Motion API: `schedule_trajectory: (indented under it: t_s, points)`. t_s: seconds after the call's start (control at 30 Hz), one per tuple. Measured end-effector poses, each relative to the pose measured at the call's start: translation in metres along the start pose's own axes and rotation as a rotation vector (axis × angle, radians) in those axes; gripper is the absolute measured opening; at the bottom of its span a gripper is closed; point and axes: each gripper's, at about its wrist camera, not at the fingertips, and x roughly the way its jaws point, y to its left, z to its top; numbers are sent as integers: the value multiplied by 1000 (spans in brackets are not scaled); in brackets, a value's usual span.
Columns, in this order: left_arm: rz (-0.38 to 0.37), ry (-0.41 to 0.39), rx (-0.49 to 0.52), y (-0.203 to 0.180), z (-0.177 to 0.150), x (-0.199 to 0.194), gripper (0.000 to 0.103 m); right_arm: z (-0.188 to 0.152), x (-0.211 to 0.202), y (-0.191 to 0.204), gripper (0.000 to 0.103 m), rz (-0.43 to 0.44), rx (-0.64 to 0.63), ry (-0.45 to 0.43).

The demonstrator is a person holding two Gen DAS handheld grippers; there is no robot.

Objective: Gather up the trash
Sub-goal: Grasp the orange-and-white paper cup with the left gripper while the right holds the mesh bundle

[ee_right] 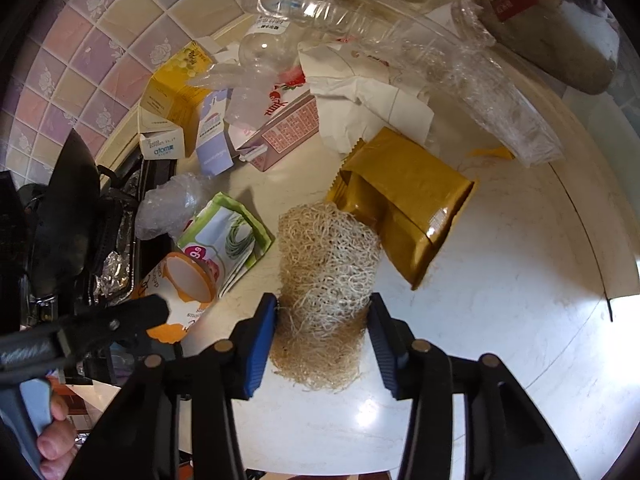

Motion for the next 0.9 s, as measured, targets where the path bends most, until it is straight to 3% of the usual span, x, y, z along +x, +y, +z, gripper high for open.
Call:
schedule_trajectory:
  t_s: [0.03,0.2,0.3,0.57,0.9]
  points:
    - [-6,-4,-10,1,1,3,55,-1,-1,-1,41,6,-2,-1]
    - [-97,-26,-81,9,-3,18,15,-8,-5,-3,37,21,-9,-5]
    - [-123,-72,-97,9,-8,18,4,-15,-9,-3,36,23,-17,-10]
    - [-115,-129,-10,-2,-25,-15,2,-33,-31,3,36,29,-36,-55]
    - [-64,-163,167,6,-82,-56,3,-66,-63,18,36,14,-29,-112]
